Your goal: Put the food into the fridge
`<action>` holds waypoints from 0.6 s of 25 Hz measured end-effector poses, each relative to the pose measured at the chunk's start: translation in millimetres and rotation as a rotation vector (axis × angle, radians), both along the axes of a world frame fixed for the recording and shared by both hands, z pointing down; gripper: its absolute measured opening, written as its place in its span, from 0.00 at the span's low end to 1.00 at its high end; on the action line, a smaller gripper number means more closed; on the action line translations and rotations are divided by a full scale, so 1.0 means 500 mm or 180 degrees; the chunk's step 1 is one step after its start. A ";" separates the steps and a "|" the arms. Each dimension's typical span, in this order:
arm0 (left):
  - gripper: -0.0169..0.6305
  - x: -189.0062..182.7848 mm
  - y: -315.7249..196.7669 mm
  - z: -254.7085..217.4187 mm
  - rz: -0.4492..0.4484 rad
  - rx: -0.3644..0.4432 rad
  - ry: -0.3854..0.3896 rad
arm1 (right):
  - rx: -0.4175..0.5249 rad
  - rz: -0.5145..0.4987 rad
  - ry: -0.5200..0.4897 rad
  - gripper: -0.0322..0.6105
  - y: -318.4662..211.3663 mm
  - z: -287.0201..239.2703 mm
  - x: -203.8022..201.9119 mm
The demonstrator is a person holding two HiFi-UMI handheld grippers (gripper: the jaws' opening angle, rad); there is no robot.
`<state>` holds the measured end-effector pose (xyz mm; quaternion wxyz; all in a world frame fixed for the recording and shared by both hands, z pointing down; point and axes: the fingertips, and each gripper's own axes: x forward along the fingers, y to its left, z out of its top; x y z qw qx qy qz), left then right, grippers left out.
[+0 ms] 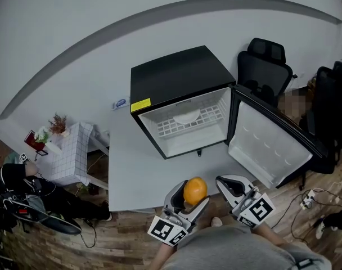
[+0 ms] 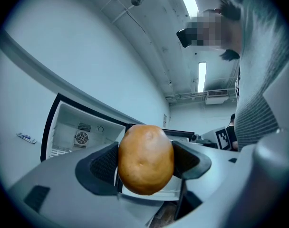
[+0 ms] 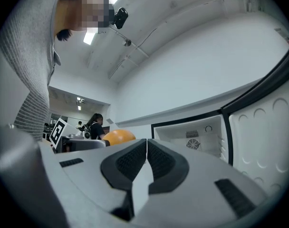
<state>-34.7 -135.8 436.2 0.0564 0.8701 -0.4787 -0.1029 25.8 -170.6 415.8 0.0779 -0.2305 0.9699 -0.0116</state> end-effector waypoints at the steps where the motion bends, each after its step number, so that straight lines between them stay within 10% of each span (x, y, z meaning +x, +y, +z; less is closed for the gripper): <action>1: 0.59 0.002 -0.010 0.000 -0.0019 0.0009 -0.0003 | 0.0000 -0.0023 -0.0002 0.07 -0.010 0.000 0.002; 15: 0.59 -0.030 -0.150 0.000 -0.0153 0.0112 -0.0106 | -0.0042 0.0070 0.0020 0.07 -0.101 0.012 0.014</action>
